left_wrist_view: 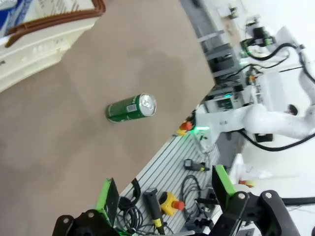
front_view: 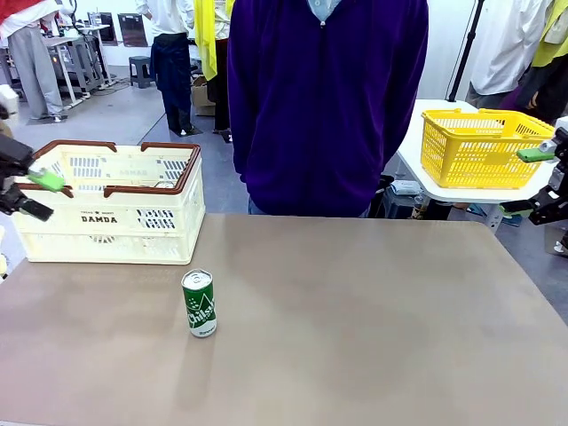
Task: Place the drinks into the Shopping basket.
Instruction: Pick up one drink and place it into the Shopping basket.
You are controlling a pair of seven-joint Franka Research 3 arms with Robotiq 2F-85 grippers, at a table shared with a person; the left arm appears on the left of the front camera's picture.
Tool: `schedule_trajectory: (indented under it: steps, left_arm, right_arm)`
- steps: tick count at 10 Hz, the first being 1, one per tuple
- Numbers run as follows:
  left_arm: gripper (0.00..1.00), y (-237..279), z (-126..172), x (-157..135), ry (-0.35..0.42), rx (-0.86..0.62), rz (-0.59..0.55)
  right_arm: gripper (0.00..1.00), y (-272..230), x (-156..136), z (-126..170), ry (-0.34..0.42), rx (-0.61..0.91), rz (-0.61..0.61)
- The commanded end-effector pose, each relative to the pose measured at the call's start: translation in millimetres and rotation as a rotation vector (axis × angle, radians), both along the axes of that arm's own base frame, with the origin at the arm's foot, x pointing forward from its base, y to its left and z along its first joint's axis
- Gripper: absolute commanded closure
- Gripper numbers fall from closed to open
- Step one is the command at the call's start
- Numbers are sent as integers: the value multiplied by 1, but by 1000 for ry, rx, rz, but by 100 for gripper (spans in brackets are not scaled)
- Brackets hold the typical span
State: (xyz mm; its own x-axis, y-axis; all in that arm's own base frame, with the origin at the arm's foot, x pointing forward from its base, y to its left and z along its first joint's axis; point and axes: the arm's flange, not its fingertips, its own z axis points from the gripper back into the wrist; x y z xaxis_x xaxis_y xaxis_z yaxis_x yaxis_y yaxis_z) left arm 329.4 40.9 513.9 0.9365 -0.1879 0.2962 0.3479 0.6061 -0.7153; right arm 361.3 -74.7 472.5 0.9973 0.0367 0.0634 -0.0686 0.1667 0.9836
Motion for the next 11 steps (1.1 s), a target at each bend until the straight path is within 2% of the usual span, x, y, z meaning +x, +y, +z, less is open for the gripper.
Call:
schedule_trajectory:
  steps: [1, 3, 4, 5, 6, 7, 8, 10, 11]
  left_arm:
    - [0, -72, 18, -42, 45, 227, 56]
    - [0, -127, 14, -77, 19, 452, 79]
    - [0, -160, 5, -82, -1, 572, 112]
    - [0, -189, -5, -81, -8, 619, 86]
    - [0, -215, -13, -73, -66, 612, 194]
    - [0, -235, -15, -62, -139, 560, 188]
    - [0, -204, 6, -83, -42, 607, 115]
    - [0, -204, 6, -83, -42, 607, 115]
    - [0, -227, -4, -77, -73, 610, 137]
  right_arm:
    - [0, -2, -1, 5, 13, -13, 11]
    - [0, -2, -1, 5, 13, -13, 11]
    - [0, -2, -1, 5, 13, -13, 11]
    - [0, -2, -1, 5, 13, -13, 11]
    - [0, -2, -1, 5, 13, -13, 11]
    - [0, -2, -1, 5, 13, -13, 11]
    - [0, -2, -1, 5, 13, -13, 11]
    - [0, -2, -1, 5, 13, -13, 11]
    - [0, -2, -1, 5, 13, -13, 11]
